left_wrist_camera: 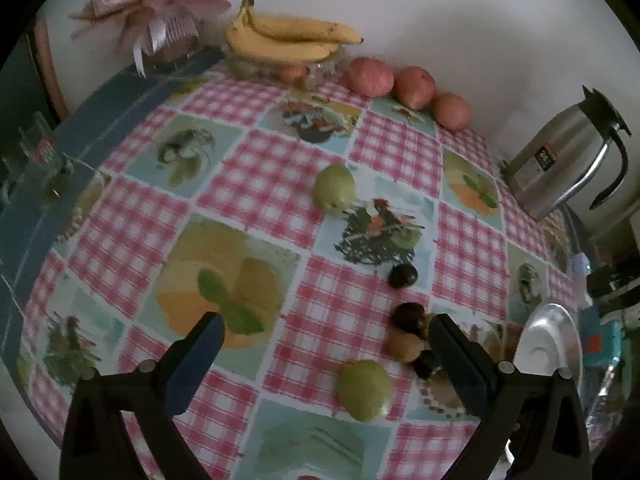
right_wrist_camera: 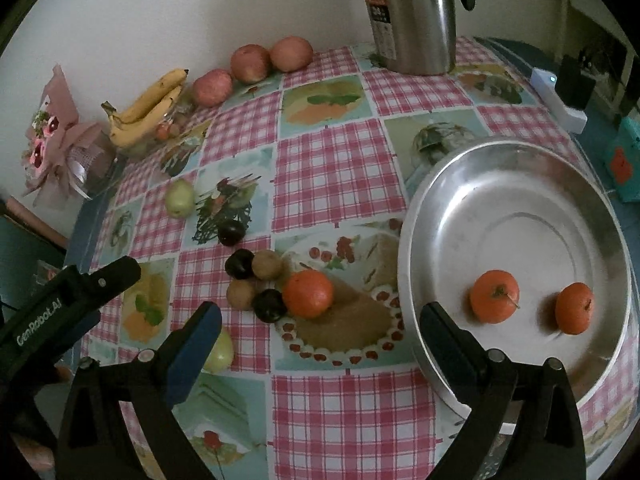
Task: Organize fruits
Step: 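Grasp the last orange with the right tool while the left tool grasps the green pear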
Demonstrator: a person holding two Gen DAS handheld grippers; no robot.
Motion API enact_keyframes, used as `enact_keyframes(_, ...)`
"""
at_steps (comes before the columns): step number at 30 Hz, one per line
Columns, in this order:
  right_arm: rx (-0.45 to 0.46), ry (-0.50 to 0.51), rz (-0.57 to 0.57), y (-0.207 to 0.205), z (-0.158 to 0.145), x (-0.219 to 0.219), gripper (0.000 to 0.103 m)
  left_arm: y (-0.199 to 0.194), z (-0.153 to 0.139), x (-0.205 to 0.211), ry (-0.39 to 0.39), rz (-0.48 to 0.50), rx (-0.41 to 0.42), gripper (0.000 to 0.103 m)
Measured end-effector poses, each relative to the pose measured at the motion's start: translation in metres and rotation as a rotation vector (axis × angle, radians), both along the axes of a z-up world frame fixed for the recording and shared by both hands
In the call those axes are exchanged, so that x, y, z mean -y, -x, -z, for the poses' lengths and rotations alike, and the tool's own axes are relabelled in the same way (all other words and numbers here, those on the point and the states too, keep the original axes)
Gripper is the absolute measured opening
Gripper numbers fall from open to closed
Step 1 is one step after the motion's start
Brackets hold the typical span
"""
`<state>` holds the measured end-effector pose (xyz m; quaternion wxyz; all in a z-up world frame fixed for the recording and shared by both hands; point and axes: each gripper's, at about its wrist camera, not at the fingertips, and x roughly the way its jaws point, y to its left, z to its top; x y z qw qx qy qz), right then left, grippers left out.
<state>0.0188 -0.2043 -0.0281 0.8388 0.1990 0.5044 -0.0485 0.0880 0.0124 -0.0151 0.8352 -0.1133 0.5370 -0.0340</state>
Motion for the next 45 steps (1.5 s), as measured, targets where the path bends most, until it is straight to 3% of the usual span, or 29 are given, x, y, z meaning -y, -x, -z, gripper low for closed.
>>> enact_keyframes(5,0.041,0.071,-0.002,-0.006,-0.005,-0.001,0.099,0.000,0.002,0.000,-0.025,-0.004,-0.002,0.102)
enact_keyframes(11,0.032,0.056,-0.015,-0.015,0.004,-0.003,0.097,0.001,0.000,-0.002,-0.021,-0.010,0.010,0.102)
enact_keyframes(12,0.032,0.060,-0.019,-0.017,0.005,-0.004,0.090,0.001,0.000,-0.002,-0.019,-0.007,0.010,0.102)
enact_keyframes(13,0.033,0.062,-0.026,-0.018,0.006,-0.006,0.074,0.001,0.000,-0.001,-0.017,-0.003,0.008,0.101)
enact_keyframes(15,0.027,0.066,-0.040,-0.021,0.009,-0.009,0.063,0.002,0.001,0.002,-0.015,0.008,0.003,0.101)
enact_keyframes(17,0.011,0.066,-0.051,-0.024,0.013,-0.011,0.060,0.002,0.004,0.005,-0.004,0.023,-0.010,0.098)
enact_keyframes(20,-0.001,0.039,-0.061,-0.026,0.019,-0.012,0.046,0.003,0.013,0.012,0.025,0.046,-0.047,0.093)
enact_keyframes(32,-0.053,-0.029,-0.072,-0.033,0.037,-0.013,0.045,0.002,0.038,0.019,0.089,0.062,-0.164,0.082)
enact_keyframes(34,-0.051,-0.035,-0.064,-0.032,0.037,-0.012,0.035,0.003,0.040,0.020,0.092,0.065,-0.173,0.080)
enact_keyframes(40,-0.036,-0.035,-0.041,-0.028,0.029,-0.006,0.035,0.004,0.046,0.023,0.127,0.073,-0.214,0.072)
enact_keyframes(45,-0.037,-0.032,-0.007,-0.019,0.024,0.002,0.035,0.006,0.055,0.032,0.121,0.103,-0.254,0.054)
